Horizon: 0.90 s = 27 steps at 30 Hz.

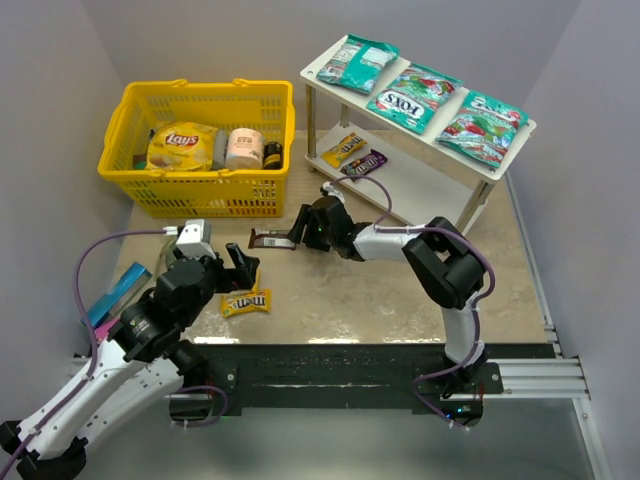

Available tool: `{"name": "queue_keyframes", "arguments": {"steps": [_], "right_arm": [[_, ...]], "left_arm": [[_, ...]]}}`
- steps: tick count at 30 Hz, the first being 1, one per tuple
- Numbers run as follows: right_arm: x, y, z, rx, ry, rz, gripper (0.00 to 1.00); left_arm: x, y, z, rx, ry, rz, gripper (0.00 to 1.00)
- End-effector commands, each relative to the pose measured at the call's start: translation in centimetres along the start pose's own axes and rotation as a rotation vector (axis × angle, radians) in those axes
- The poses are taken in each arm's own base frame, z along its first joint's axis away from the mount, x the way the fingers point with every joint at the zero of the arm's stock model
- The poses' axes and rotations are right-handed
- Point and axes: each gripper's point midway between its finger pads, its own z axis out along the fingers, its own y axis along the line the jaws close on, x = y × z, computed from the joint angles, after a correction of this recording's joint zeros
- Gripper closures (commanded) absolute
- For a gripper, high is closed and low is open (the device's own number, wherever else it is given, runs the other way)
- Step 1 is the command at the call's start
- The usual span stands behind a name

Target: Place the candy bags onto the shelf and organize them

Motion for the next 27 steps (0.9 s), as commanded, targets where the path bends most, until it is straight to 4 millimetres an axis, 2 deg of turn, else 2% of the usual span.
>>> {"name": "queue_keyframes", "arguments": {"steps": [1,6,10,13,14,16,18,22,25,26,27], "right_arm": [[0.3,0.8,1.3,-0.025,0.026,0.058,0.39],[0.6,0.9,2.1,-0.016,0.042,0.041,0.52],[0.7,0.5,2.4,0.007,0.06,0.002,0.57],[0.8,0.3,2.4,0.018,0.07,-0.023,0.7],[0.5,0.5,2.3,0.015,0.067,-0.033,0.81],[0.7,0.3,2.1,0.03,0.077,-0.041,0.92],[0.0,0.1,1.6,0.048,0.056,-0.06,0.99],[-0.9,-0.7,-0.1,0.083,0.039,-0.131,1.0],[-0.5,-2.5,-2.2,0.115,0.082,-0.218,1.0],[0.1,-4.1,-3.0,0.137,0.105,-0.264,1.0],[0.3,-4.6,-3.8,0.143,0.119,-0.286,1.0]], "left_arm": [[-0.2,-0.7,0.2,0.032,-0.022,-0.025,0.01],[-0.1,-0.7,0.2,0.038,-0.019,-0.023,0.01],[-0.2,-0.9,0.2,0.053,-0.023,-0.019,0.01],[-0.1,-1.0,0.2,0.06,-0.027,-0.02,0.01],[0.0,-1.0,0.2,0.064,-0.023,-0.019,0.01],[0.1,-1.0,0.2,0.062,-0.021,-0.018,0.01],[0.4,-1.1,0.4,0.066,-0.007,-0.017,0.0],[1.1,-1.7,0.8,0.091,0.022,-0.009,0.01],[1.6,-2.5,1.3,0.125,0.042,-0.01,0.01],[2.2,-2.5,1.6,0.128,0.059,-0.004,0.0],[2.5,-2.7,1.8,0.137,0.067,-0.005,0.01]]}}
